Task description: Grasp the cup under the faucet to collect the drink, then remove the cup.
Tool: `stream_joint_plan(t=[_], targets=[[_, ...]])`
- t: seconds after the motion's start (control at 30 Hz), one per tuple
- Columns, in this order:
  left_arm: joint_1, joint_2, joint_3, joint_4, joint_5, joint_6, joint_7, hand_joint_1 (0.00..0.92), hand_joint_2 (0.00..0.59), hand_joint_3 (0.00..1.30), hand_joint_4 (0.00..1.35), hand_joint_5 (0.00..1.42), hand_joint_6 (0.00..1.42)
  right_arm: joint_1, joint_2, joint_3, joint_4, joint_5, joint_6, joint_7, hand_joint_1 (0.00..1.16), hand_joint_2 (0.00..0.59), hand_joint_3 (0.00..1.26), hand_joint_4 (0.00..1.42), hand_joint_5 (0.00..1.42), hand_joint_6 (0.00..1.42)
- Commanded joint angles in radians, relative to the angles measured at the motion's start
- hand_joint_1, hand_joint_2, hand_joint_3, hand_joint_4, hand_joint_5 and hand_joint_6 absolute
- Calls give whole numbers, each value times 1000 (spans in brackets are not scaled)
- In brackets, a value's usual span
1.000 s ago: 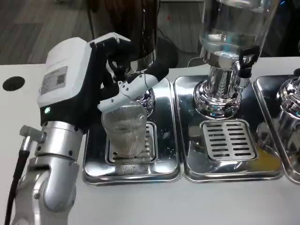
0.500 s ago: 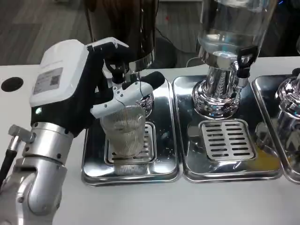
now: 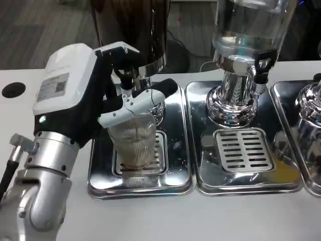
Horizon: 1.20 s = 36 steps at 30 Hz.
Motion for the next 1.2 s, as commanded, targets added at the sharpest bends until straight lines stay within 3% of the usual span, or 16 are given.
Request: stream_joint_plan(t=[0.03, 0.57, 1.2], targets=[[34, 16, -31, 11, 13, -7, -48, 17, 67, 526, 509, 961, 1110, -8, 5, 1, 7, 8, -9, 3, 316, 436, 200, 43, 48, 0], [32, 12, -30, 1, 18, -6, -59, 17, 67, 526, 509, 961, 1114, -8, 1, -2, 4, 11, -7, 5, 316, 436, 203, 44, 48, 0], [53, 8, -26, -34, 17, -9, -71, 17, 68, 526, 519, 965, 1117, -36, -66, -22, -8, 10, -8, 26, 316, 436, 209, 44, 56, 0]])
